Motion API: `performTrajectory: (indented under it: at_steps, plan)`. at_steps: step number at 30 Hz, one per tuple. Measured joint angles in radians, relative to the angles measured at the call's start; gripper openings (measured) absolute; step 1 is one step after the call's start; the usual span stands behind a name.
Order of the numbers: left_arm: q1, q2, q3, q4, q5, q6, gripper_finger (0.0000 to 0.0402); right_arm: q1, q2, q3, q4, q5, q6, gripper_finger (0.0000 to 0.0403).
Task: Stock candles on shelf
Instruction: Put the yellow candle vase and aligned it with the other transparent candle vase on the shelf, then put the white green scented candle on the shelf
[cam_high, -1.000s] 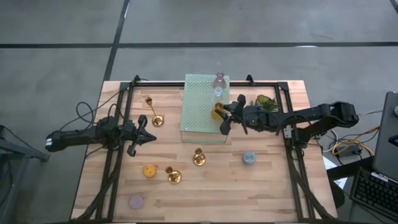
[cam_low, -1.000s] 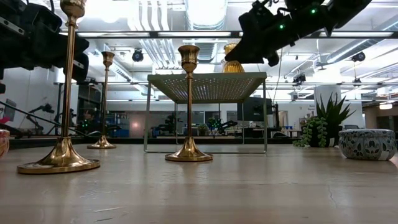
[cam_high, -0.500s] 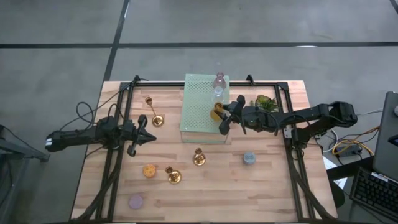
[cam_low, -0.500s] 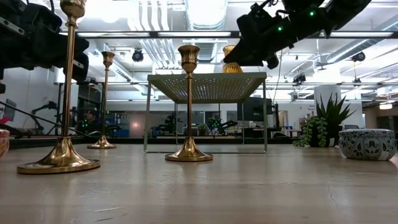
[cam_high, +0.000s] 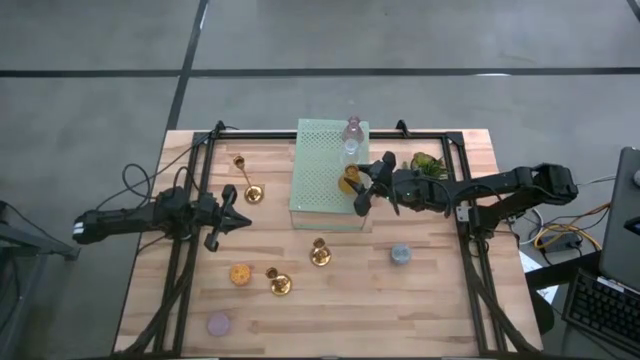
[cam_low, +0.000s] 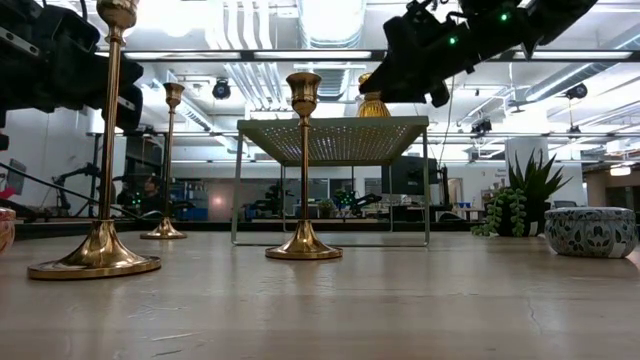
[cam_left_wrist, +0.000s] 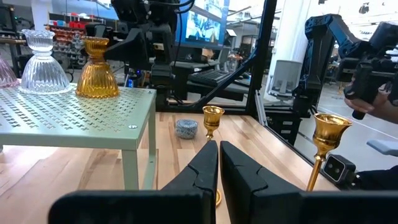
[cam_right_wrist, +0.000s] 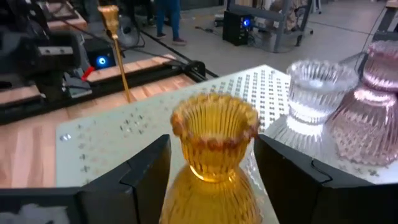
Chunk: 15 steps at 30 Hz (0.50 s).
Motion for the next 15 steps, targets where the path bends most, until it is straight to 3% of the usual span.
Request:
performTrajectory:
  at_steps: [8, 15]
  plan:
    - [0.0, 0.0, 0.0, 0.0, 0.0, 0.0, 0.0021, 0.03, -0.079, 0.003, -0.014, 0.0, -0.025, 0.0258]
    - [0.0, 0.0, 0.0, 0.0, 0.0, 0.0, 0.0021, 0.084, -0.173, 0.004, -0.147, 0.0, 0.001, 0.0271]
